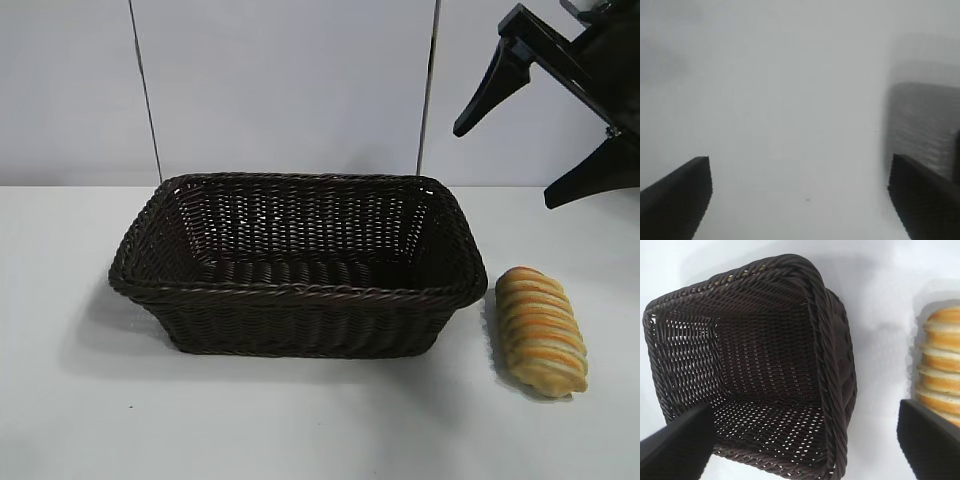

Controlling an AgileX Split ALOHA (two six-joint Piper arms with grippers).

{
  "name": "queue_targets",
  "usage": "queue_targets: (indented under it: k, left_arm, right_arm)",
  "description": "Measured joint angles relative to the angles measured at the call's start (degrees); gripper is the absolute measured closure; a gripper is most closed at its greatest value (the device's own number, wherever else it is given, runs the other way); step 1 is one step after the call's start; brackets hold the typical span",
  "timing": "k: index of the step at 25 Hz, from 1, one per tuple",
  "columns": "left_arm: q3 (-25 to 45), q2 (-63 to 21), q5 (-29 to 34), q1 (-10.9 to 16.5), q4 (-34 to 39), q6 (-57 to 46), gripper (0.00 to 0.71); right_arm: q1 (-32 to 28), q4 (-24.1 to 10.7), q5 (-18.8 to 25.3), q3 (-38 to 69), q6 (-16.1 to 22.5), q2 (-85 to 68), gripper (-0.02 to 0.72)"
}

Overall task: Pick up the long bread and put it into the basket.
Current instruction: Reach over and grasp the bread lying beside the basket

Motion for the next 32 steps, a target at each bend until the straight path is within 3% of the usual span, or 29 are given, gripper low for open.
queue_targets:
  k: [7,9,11,14,16,21,27,32]
  left_arm:
    - [0.0,-20.32,1.07,-0.1,-2.56,1.76,0.016]
    - [1.17,-27.7,1.07,-1.38,-2.9,1.84,0.016]
    - [3.92,-35.37,0.98,-4.45,-3.37,2.38,0.016]
    - [11.33,-47.82,-0.88,-9.15,-4.32,2.9,0.016]
    - [18.26,-55.23,-3.23,-10.55,-4.13,3.02,0.016]
    - [35.52,-72.39,-8.35,-10.95,-3.48,3.02,0.016]
    - [54.96,-88.1,-7.24,-10.95,-3.73,0.35,0.016]
    - [65.56,-97.08,-6.78,-10.95,-3.78,-0.25,0.016]
  right_arm:
    - [0.0,0.0,0.3,0.0,-0.72,0.0,0.021]
    - [0.0,0.0,0.42,0.0,-0.77,0.0,0.021]
    - [0.0,0.0,0.44,-0.07,-0.79,0.0,0.021]
    - [0.0,0.0,1.05,-0.94,-0.84,0.0,0.021]
    - [0.0,0.0,1.43,-2.0,-0.9,0.0,0.021]
    - [0.0,-0.05,2.91,-5.11,-0.98,0.0,0.021]
    - [0.0,-1.17,3.58,-5.48,-1.01,0.0,0.021]
    - [0.0,-2.11,4.17,-5.48,-1.01,0.0,0.021]
